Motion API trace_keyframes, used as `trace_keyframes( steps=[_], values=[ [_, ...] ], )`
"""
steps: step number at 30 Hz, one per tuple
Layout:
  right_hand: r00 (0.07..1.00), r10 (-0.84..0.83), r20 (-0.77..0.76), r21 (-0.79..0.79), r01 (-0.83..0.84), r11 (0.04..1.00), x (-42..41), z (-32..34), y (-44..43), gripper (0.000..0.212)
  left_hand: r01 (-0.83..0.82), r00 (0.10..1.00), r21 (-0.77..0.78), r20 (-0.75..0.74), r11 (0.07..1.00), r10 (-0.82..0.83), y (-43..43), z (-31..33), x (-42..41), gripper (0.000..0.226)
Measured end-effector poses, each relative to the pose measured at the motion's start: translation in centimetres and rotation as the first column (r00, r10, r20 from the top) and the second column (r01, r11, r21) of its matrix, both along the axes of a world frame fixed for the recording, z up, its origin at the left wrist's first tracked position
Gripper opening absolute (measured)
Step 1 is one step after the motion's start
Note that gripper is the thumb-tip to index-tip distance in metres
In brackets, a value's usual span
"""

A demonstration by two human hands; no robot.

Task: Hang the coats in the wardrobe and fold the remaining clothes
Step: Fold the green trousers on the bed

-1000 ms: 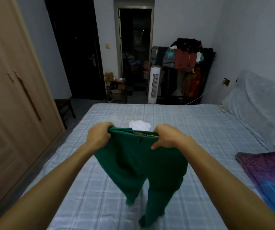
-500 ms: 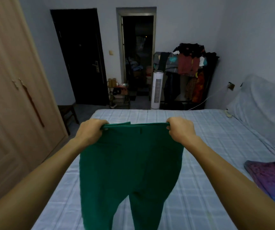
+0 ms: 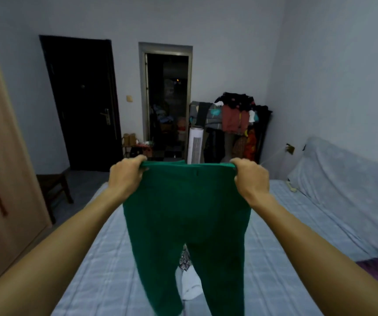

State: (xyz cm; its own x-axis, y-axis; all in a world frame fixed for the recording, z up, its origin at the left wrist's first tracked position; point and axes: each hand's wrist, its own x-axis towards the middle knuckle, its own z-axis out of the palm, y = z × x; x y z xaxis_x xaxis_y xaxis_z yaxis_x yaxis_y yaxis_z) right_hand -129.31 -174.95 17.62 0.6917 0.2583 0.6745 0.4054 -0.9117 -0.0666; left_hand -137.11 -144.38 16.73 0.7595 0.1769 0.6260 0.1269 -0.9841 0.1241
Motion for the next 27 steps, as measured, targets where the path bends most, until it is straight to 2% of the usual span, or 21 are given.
trace_keyframes(
  steps=[4,6,10,14,16,19,21,23,24,26,27],
  values=[
    [0.971,0.098,0.218,0.067,-0.115,0.991,-1.2,-0.8,-2.1,0.044,0.056,0.997,-0.024,0.061,0.998,-0.054,-1.1,0.2,-0.9,0.021],
    [0.958,0.115,0.262,0.072,-0.139,0.988,-2.8,-2.8,-3.2,0.041,0.097,0.993,-0.018,0.064,0.995,-0.096,-1.8,-1.0,-2.4,0.019],
    [0.955,0.175,0.240,0.060,-0.195,0.979,-7.8,-9.3,-6.1,0.034,0.136,0.990,0.011,0.031,0.991,-0.136,-3.9,-6.9,-7.5,0.016],
    [0.941,0.308,0.143,0.060,-0.319,0.946,-14.1,-18.5,-9.1,0.034,0.140,0.979,-0.020,-0.145,0.990,-0.142,-5.7,-15.1,-14.7,0.022],
    [0.934,0.352,0.067,0.061,-0.355,0.933,-17.6,-23.7,-10.3,0.034,0.128,0.960,-0.014,-0.248,0.992,-0.127,-6.6,-20.0,-18.9,0.012],
    [0.907,0.402,-0.122,0.057,-0.398,0.916,-23.6,-31.2,-12.2,0.039,0.170,0.894,0.019,-0.425,0.985,-0.146,-7.9,-27.4,-25.9,0.026],
    [0.858,0.412,-0.308,0.069,-0.412,0.909,-27.6,-35.7,-13.5,0.046,0.215,0.827,-0.035,-0.525,0.976,-0.202,-9.0,-31.5,-30.6,0.033],
    [0.770,0.377,-0.515,0.062,-0.405,0.912,-31.3,-39.4,-14.5,0.059,0.224,0.751,-0.100,-0.617,0.970,-0.237,-10.2,-34.9,-34.9,0.037],
    [0.714,0.351,-0.606,0.061,-0.398,0.915,-33.1,-40.8,-14.8,0.061,0.201,0.693,-0.126,-0.683,0.971,-0.232,-10.7,-36.5,-36.8,0.032],
    [0.604,0.305,-0.736,0.073,-0.377,0.923,-36.2,-42.5,-15.2,0.056,0.143,0.573,-0.168,-0.790,0.975,-0.220,-11.4,-39.4,-40.0,0.021],
    [0.562,0.277,-0.779,0.068,-0.364,0.929,-37.5,-42.9,-15.2,0.053,0.134,0.519,-0.194,-0.821,0.972,-0.236,-11.5,-40.8,-41.3,0.024]
  ],
)
